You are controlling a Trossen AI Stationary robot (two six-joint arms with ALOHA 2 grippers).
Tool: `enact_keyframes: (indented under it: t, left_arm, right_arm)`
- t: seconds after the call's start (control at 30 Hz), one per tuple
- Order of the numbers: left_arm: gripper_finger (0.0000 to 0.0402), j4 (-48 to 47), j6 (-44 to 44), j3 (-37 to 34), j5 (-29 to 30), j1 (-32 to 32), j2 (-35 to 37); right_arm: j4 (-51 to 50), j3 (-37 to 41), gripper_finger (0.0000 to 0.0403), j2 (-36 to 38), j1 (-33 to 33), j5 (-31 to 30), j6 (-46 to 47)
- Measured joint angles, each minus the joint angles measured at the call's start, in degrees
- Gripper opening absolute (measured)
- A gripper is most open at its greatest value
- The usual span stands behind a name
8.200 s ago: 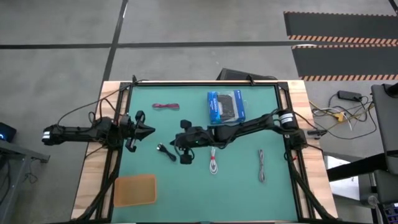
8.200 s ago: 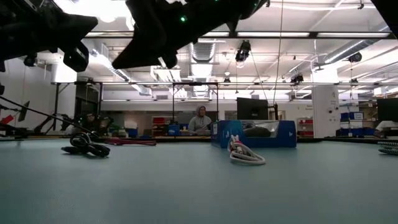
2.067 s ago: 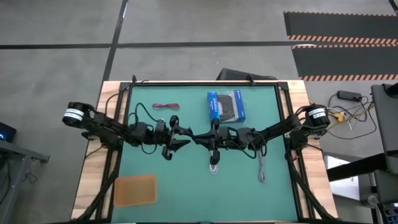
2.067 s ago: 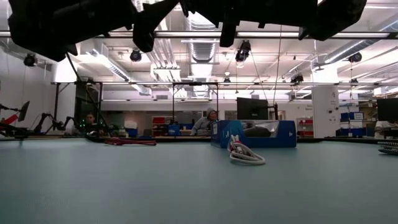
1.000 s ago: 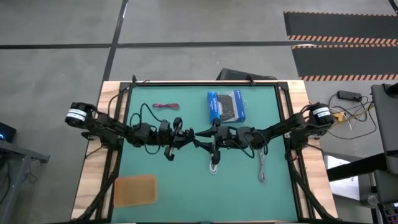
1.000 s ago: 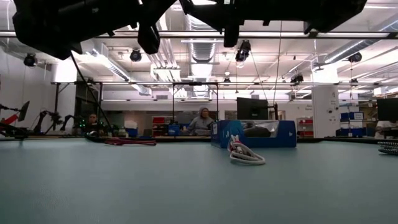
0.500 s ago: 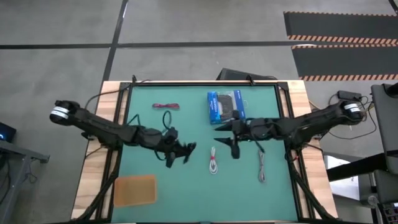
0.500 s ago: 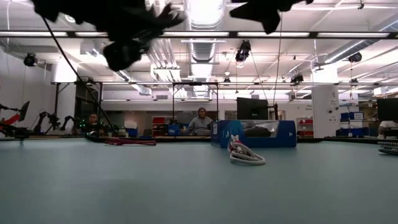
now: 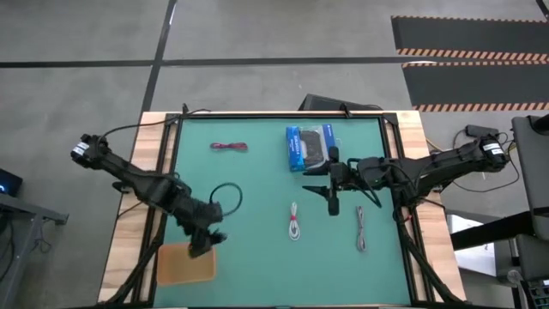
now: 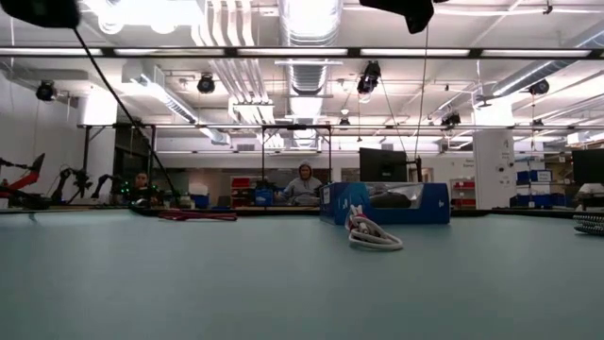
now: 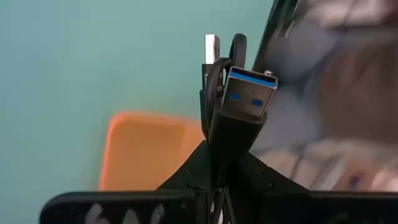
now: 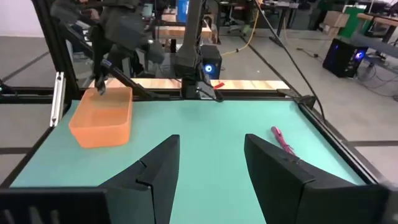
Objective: Pick and place USB-C Cables
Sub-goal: Put the black charger cable into the orange bin
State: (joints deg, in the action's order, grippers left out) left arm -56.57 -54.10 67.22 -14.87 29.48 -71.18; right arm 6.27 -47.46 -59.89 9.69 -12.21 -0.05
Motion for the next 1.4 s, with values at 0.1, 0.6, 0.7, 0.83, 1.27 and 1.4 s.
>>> enact_keyframes:
  t: [0.1, 0.6, 0.7, 0.83, 1.27, 1.4]
  left_arm:
    - [0.0013, -5.3, 3.4, 1.0, 0.0, 4.1, -2.8]
    - [0.0013, -11.9, 9.3, 0.2, 0.3, 12.5, -18.1]
    - [0.0013, -11.8, 9.5, 0.4, 2.5, 14.1, -19.4]
    - [0.0013, -11.9, 9.0, 0.0, 8.0, 16.1, -19.9]
    - [0.0013, -11.3, 1.9, -0.1, 9.6, 19.4, -19.8]
    - [0.0013, -10.8, 1.4, -0.1, 9.6, 20.0, -19.8]
  right_arm:
    - [-0.3, 0.1, 0.0171, -0.8, 0.0, 0.0, 0.0]
    - [0.4, 0.0, 0.0154, -5.3, 0.0, -11.8, -1.5]
    - [0.4, 0.0, 0.0149, -5.3, 0.0, -11.8, -1.5]
    - [0.2, 0.0, 0.0144, -5.3, 0.0, -11.8, -1.5]
    - [-1.7, 0.2, 0.0138, -5.5, 0.0, -11.8, -0.5]
    - [-1.8, 0.2, 0.0135, -5.5, 0.0, -11.8, -0.3]
